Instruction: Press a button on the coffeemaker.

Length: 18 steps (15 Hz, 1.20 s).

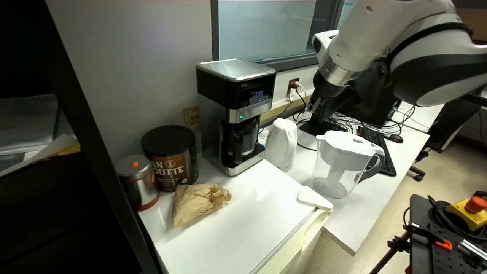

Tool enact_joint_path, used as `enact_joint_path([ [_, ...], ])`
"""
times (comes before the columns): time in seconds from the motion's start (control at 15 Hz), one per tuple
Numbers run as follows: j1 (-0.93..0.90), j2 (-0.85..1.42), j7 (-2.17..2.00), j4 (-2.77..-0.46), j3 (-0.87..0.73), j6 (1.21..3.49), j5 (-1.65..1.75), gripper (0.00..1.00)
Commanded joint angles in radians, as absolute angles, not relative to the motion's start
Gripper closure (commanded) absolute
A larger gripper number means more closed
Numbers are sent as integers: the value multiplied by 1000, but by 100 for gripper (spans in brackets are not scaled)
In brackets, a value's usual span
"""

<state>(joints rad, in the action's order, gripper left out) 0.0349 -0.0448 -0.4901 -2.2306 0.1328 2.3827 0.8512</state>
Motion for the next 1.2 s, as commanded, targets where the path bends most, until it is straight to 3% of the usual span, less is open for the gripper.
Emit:
enact_joint_path([
  [0.0, 8, 37, -568, -2149, 102, 2407, 948, 99],
  [1.13, -52, 276, -718, -1917, 19, 2497, 1086, 99],
])
